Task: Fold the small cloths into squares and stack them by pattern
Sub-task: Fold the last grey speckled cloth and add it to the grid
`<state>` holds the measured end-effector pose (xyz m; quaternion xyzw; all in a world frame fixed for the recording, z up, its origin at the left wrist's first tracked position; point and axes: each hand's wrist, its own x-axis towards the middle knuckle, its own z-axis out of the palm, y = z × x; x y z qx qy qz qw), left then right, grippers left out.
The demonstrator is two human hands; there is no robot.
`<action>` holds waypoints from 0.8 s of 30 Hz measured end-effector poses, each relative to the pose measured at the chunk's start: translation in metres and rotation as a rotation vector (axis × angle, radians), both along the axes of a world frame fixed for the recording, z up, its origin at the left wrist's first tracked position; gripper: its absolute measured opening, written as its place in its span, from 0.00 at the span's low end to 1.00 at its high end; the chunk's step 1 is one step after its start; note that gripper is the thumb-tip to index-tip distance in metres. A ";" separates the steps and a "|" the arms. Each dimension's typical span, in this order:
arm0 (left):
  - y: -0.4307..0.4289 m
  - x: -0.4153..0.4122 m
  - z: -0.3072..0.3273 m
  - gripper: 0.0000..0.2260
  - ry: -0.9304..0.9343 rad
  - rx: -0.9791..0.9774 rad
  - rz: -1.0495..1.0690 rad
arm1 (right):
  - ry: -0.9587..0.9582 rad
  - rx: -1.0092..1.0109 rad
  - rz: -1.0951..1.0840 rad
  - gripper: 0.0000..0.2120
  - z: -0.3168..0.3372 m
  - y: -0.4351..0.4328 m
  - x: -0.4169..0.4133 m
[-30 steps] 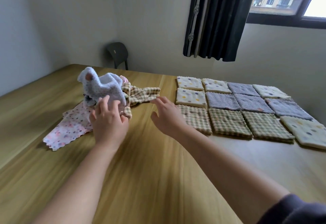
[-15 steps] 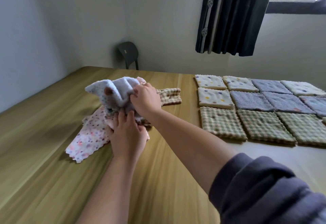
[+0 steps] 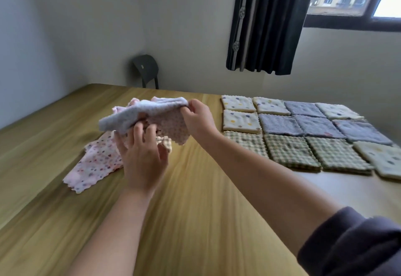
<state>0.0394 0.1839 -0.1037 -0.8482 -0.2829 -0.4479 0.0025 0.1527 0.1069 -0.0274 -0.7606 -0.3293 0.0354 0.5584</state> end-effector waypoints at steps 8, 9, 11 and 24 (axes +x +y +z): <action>-0.046 -0.007 0.009 0.17 0.048 0.153 -0.243 | 0.194 -0.003 -0.008 0.09 -0.033 -0.125 -0.003; -0.053 -0.007 0.010 0.18 0.057 0.176 -0.286 | 0.216 0.006 0.000 0.10 -0.039 -0.138 -0.004; -0.072 -0.007 0.011 0.21 0.064 0.205 -0.367 | 0.280 0.042 0.013 0.06 -0.051 -0.166 -0.007; -0.158 0.015 -0.002 0.05 0.141 0.191 -0.612 | 0.400 0.101 -0.078 0.07 -0.064 -0.275 0.003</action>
